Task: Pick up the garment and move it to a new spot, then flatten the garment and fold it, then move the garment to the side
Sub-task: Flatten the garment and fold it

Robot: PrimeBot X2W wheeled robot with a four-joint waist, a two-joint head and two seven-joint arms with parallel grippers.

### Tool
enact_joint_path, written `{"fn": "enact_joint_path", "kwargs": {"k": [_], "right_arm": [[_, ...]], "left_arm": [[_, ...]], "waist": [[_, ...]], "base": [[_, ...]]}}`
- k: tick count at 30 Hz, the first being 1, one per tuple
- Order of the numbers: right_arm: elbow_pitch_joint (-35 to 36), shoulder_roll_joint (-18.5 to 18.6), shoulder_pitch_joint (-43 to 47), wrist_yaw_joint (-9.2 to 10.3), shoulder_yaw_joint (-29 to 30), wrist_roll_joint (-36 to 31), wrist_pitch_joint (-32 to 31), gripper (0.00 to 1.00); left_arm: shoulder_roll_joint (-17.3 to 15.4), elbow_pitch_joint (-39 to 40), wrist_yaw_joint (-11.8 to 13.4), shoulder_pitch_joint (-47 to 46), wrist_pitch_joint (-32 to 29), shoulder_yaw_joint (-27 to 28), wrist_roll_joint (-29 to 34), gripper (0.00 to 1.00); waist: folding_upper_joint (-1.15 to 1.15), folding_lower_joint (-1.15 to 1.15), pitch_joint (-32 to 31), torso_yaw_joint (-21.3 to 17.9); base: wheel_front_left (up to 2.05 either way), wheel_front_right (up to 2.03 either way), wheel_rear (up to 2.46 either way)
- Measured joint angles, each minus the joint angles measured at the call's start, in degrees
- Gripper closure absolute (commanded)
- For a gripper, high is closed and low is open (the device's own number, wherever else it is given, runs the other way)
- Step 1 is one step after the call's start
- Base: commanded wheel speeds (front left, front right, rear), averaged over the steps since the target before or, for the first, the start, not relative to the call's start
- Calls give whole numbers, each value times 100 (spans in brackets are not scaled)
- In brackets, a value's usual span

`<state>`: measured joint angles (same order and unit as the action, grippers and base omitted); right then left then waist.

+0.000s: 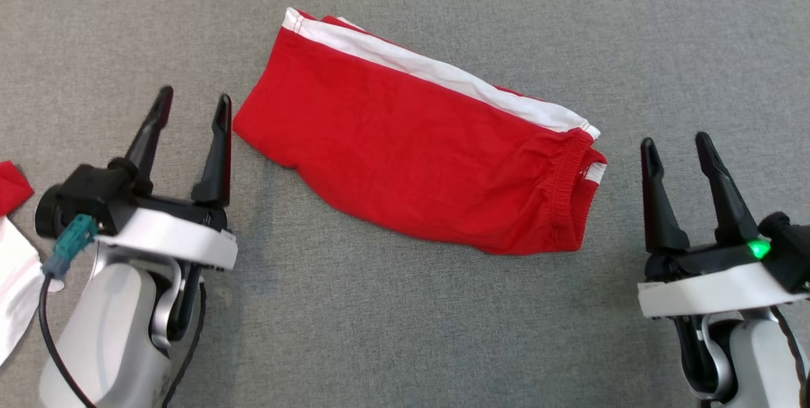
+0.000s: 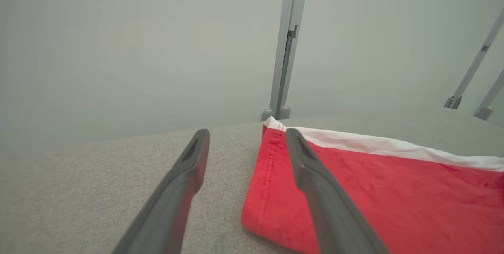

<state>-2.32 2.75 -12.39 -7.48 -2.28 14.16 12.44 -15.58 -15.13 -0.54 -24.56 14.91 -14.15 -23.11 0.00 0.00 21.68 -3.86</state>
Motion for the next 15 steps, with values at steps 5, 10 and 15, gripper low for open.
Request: {"fn": "enact_joint_path", "kwargs": {"k": [5,10,15], "right_arm": [[263,2,347,0,255,-48,-143,0],[402,0,485,0,341,-47,-245,0],[493,1,530,0,345,-38,-293,0]], "left_arm": [[-33,201,107,331,-22,-18,1,0],[-54,286,162,421,-94,-25,-7,0],[-75,321,181,422,-156,-54,-18,0]], "waist": [[0,0,-104,36],[0,0,-157,21],[0,0,-184,-7]], "base": [[0,0,0],[0,0,0],[0,0,0]]}}
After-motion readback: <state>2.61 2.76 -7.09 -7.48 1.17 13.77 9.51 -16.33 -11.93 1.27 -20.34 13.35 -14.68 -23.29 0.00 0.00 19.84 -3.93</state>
